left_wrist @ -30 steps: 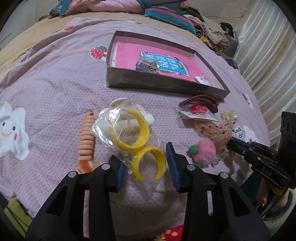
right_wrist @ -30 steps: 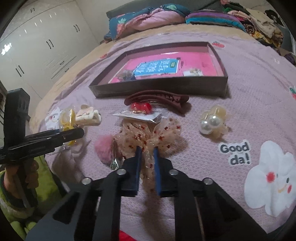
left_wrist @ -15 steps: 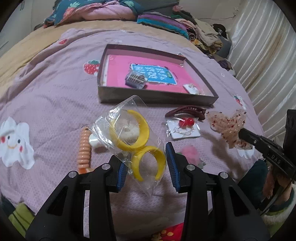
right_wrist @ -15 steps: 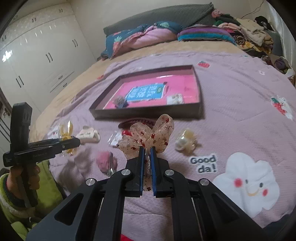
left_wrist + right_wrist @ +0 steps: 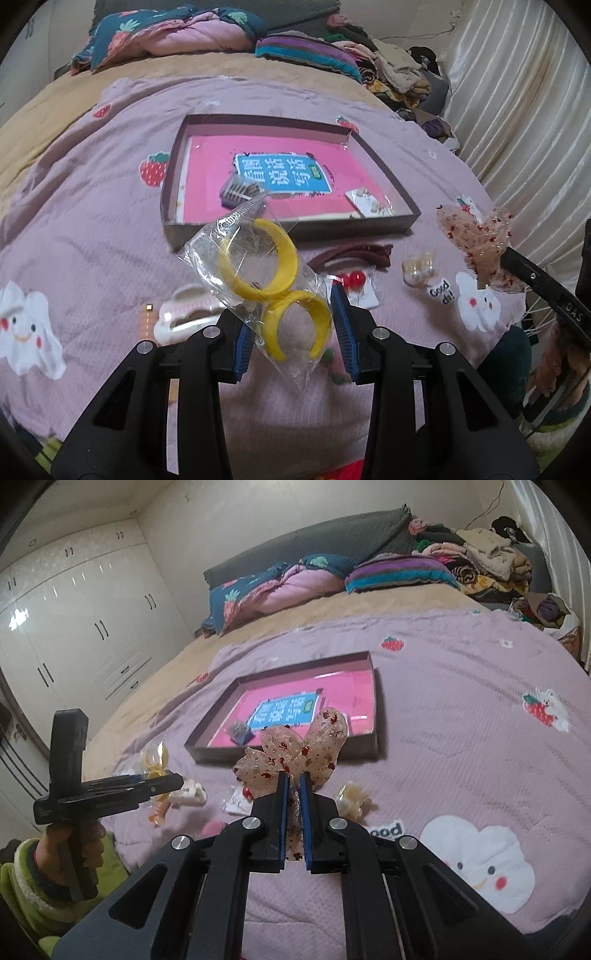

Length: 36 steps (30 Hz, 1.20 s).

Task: Organize jewelry
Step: 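Carry the yellow ties with the left tool while the right tool carries the bow clip into the tray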

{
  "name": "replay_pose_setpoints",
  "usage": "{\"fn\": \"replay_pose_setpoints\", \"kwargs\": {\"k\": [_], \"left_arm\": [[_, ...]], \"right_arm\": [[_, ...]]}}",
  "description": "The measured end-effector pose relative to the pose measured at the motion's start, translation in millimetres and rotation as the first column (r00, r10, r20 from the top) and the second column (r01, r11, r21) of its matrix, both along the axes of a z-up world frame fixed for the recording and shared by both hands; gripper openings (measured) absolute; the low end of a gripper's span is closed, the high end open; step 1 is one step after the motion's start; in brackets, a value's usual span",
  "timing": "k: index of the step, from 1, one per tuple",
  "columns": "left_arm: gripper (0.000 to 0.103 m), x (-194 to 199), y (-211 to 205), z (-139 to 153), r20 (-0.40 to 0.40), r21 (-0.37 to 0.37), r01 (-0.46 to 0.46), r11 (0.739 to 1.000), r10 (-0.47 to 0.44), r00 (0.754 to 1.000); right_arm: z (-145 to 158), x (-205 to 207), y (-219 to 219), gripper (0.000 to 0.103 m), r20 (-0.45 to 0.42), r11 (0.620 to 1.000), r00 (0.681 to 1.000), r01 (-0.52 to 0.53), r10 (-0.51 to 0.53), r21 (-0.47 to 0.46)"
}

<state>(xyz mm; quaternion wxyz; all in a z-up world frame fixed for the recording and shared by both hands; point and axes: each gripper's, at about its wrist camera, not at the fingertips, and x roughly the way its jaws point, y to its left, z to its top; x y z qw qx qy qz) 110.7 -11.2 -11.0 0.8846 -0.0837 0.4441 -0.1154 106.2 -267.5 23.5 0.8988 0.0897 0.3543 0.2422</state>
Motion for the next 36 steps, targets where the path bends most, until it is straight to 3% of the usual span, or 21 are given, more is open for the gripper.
{"fn": "replay_pose_setpoints", "kwargs": {"k": [20,36], "left_arm": [[0.030,67,32,26,0.038,-0.026,-0.065,0.998,0.066,0.997],[0.030,107,60,26,0.031,-0.016,-0.131,0.991,0.132,0.991]], "right_arm": [[45,42,21,0.006,0.104,1.000,0.994,-0.029,0.028,0.010],[52,95,38,0.006,0.117,1.000,0.993,-0.010,0.012,-0.018]]}}
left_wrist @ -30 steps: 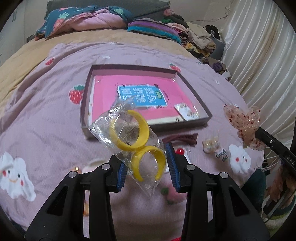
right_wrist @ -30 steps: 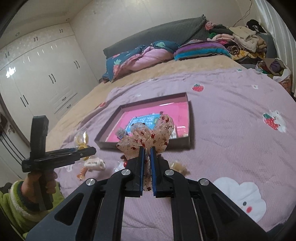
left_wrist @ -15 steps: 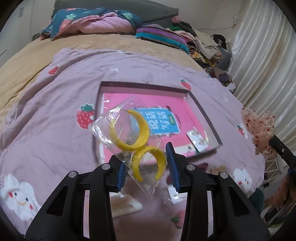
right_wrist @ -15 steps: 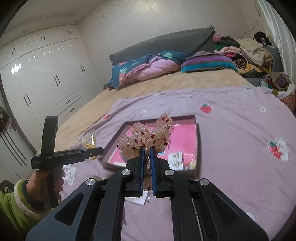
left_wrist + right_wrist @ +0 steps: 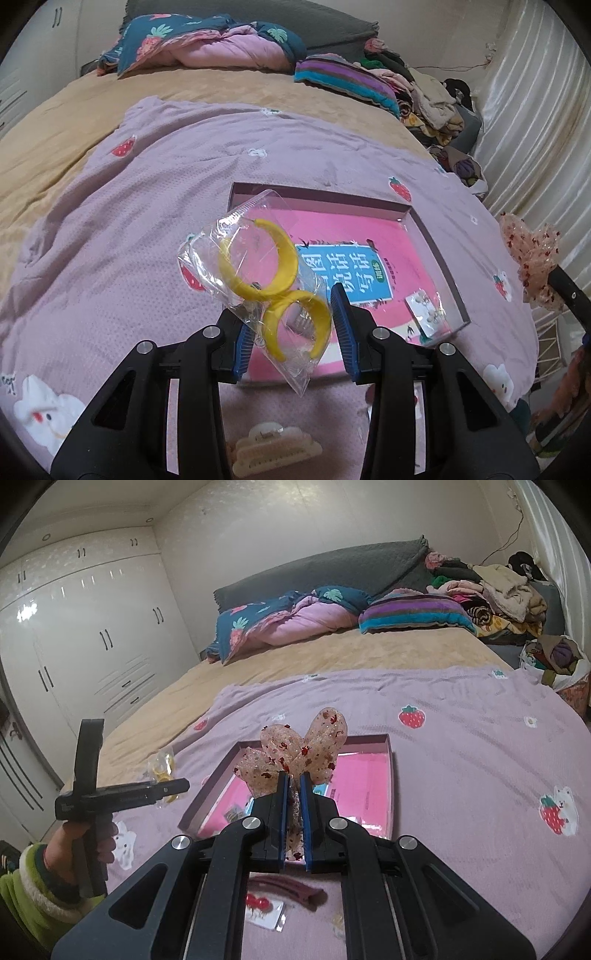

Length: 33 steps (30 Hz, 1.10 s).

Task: Organize jewelry
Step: 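Carry the yellow ties with the left tool while the right tool carries the bow clip into the tray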

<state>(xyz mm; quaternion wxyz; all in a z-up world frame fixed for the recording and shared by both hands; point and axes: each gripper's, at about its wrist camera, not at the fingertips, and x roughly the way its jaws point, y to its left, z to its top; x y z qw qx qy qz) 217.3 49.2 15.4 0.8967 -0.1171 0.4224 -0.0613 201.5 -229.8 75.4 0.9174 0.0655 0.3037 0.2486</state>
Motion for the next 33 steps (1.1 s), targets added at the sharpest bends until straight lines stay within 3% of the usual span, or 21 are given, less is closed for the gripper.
{"fn": "replay_pose_setpoints", "kwargs": {"k": [16,33], "left_arm": [[0.031,32,-18,-44,-0.094,0.029,0.039,0.999,-0.036,0.995],[0.031,33,-19,-55,-0.098,0.027,0.048,0.998,-0.045,0.994]], "right_arm": [[-44,42,9,0.006,-0.106,0.998,0.993,0.047,-0.051,-0.044],[-95,63,22,0.007,-0.208,0.991,0.974,0.061,-0.086,-0.121]]}}
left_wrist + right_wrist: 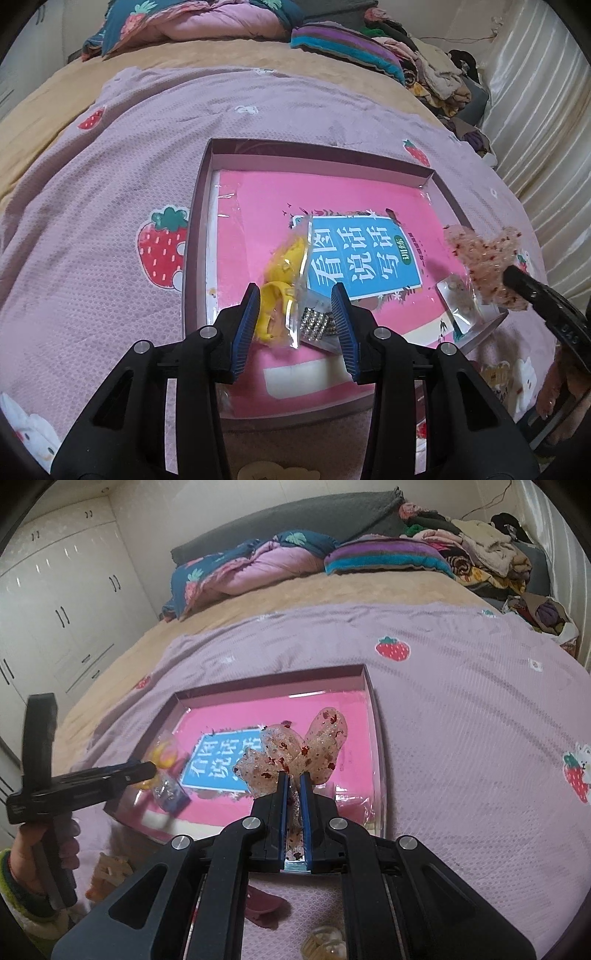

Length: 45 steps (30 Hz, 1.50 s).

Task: Organize jewelry
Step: 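Carry the yellow ties with the left tool while the right tool carries the bow clip into the tray, then open both tools and withdraw them from the tray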

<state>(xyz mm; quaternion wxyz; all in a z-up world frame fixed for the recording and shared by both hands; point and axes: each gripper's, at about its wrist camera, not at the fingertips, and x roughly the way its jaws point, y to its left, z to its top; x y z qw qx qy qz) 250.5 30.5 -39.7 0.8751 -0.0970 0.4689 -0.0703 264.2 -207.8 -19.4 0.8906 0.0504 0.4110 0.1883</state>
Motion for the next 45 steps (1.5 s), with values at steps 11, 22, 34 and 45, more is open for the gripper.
{"fn": "replay_pose_setpoints", "kwargs": {"k": [11,22,34,45], "left_arm": [[0.033,-16,-2,10,0.017,0.004,0.012,1.000,-0.012,1.000],[0.043,-37,-3,30,0.054,-0.008,0.002,1.000,-0.002,0.999],[0.092,-73,4,73,0.142,-0.029,-0.056,0.998,0.060,0.988],[0.093,-105,15,101,0.203,-0.043,-0.097,0.994,0.104,0.974]], "right_arm": [[8,-23,-3,0.056,0.007,0.999,1.000,0.007,-0.007,0.036],[37,-59,-24,0.084,0.050,0.994,0.997,0.047,-0.052,0.096],[68,-92,-40,0.089,0.138,0.992,0.989,0.036,-0.053,0.123],[90,-116,-44,0.090,0.183,0.990,0.982,0.016,-0.042,0.143]]}}
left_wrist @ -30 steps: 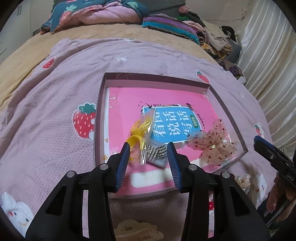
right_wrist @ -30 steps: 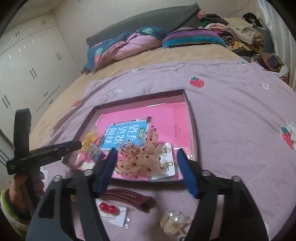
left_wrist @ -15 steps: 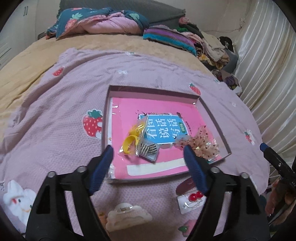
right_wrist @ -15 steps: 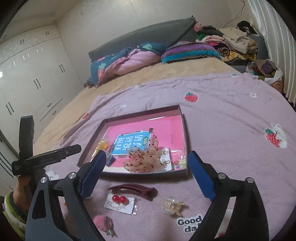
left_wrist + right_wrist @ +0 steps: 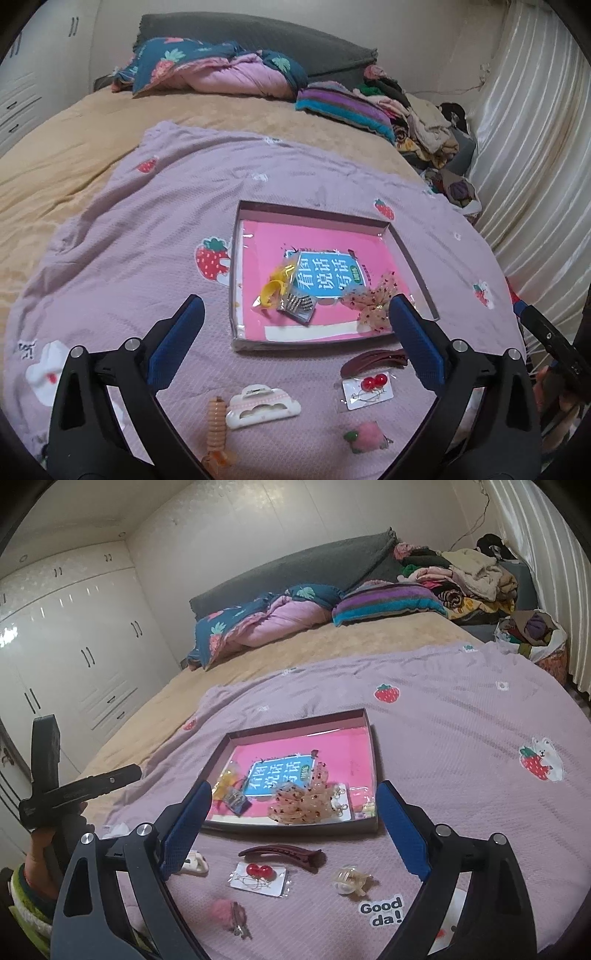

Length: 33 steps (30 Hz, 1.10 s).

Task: Organize jewelry
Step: 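Open both tools and withdraw them from the tray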

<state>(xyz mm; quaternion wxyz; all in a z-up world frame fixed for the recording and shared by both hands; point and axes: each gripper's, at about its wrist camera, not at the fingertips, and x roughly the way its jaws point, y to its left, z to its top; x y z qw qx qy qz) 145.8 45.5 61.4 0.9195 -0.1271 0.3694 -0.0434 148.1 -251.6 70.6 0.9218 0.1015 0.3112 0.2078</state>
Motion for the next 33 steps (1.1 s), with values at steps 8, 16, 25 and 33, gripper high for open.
{"fn": "replay_pose_setpoints", "kwargs": {"k": [8,16,25,33], "left_arm": [[0.093,-22,2,13,0.041,0.007,-0.008,1.000,0.007,0.999],[0.093,-39,5,13,0.055,0.010,-0.022,1.000,0.022,0.998],[0.093,-55,7,1,0.026,0.015,-0.022,1.000,0.022,0.999],[0.093,-67,9,-17,-0.019,0.031,-0.023,0.999,0.024,1.000]], "right_arm": [[12,-18,0,0.090,0.029,1.000,0.999,-0.016,0.016,0.000],[20,-34,5,0.090,0.051,0.999,0.998,-0.037,0.037,-0.014],[14,-49,14,0.090,0.033,0.997,0.997,-0.074,0.075,-0.037],[-3,-58,27,0.090,-0.006,0.991,0.994,-0.114,0.113,-0.069]]}}
